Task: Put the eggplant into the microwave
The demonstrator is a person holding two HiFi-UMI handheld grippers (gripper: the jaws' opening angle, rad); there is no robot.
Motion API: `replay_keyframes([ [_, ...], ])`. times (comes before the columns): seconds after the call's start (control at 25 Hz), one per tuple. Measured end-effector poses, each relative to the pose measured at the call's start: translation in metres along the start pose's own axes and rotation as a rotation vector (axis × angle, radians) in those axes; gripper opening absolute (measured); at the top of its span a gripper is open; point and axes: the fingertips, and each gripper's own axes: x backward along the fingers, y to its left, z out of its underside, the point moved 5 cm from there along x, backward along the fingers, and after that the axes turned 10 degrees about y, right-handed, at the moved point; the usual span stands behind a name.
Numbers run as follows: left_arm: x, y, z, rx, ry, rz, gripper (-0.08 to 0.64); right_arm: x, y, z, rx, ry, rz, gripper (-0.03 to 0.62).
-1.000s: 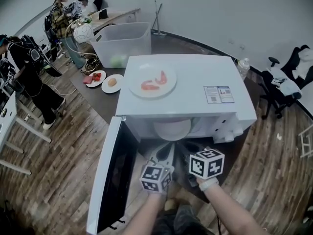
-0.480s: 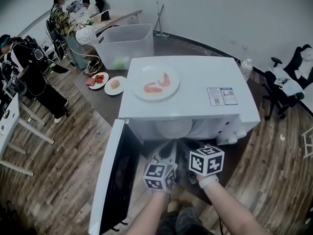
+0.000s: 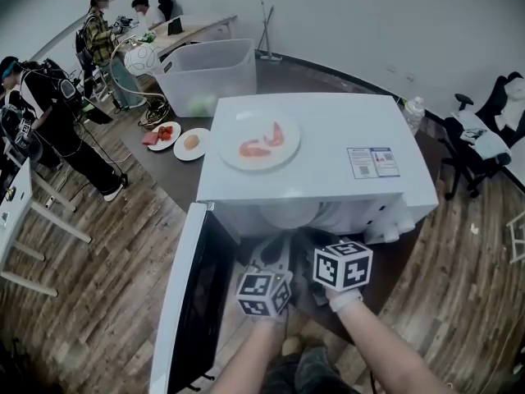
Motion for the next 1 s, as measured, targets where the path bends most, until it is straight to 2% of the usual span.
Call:
replay_keyframes([
  [0.52, -0.010, 0.005, -0.010, 0.017, 0.010, 0.002, -0.008, -0.001, 0.001, -0.006, -0.039, -0.024, -0.018, 0.002],
  [0.68, -0.010, 0.001, -0.007, 0.012, 0.013, 0.014, -0.008, 0.001, 0.002, -0.006, -0.013, -0.042, -0.019, 0.003],
  [1.0, 0.009, -0.009, -0.001, 0.002, -0.005, 0.021, -0.008, 0.014, 0.013, 0.002, 0.059, -0.100, -0.078, 0.002],
])
